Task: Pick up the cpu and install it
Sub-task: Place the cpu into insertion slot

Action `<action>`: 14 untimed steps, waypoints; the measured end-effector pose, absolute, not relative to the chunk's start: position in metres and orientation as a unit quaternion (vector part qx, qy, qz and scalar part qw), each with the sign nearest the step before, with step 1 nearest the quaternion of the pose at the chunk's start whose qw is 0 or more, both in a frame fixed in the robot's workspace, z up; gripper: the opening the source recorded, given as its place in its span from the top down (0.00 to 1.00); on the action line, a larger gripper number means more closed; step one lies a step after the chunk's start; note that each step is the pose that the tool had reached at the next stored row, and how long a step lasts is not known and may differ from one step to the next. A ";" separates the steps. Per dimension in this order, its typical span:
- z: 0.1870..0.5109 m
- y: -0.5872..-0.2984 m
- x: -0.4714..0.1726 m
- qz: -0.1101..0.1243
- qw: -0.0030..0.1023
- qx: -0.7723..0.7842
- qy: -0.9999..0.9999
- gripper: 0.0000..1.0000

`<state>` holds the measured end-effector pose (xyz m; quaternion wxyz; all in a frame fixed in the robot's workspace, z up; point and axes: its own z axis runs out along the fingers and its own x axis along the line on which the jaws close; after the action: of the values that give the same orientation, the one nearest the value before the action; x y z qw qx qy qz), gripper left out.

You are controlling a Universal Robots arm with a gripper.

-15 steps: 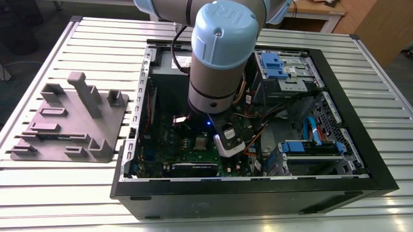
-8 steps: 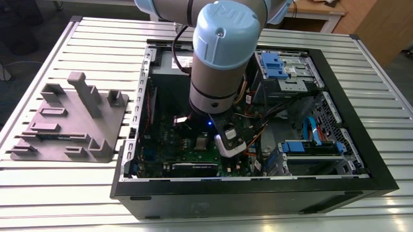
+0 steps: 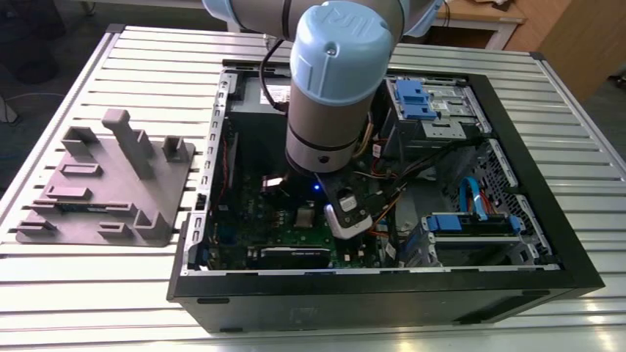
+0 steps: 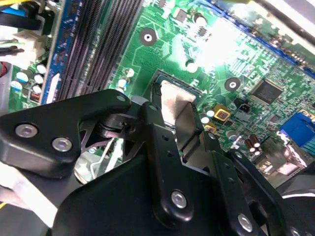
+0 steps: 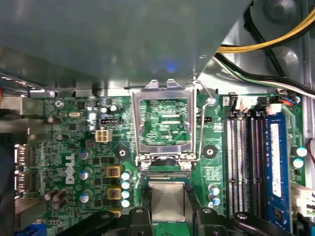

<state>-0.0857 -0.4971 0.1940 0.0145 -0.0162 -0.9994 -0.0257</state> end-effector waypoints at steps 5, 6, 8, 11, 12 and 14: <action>0.194 -0.497 -0.087 -0.026 0.014 -0.016 -0.999 0.63; 0.194 -0.497 -0.087 -0.026 0.014 -0.016 -0.999 0.63; 0.194 -0.497 -0.087 -0.026 0.014 -0.016 -0.999 0.63; 0.194 -0.497 -0.087 -0.025 0.014 -0.005 -1.000 0.63; 0.194 -0.497 -0.087 -0.025 0.014 0.000 -1.000 0.63; 0.194 -0.497 -0.087 -0.025 0.014 0.005 -1.000 0.63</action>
<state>-0.0871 -0.4971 0.1940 0.0141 0.0052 -0.9996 -0.0254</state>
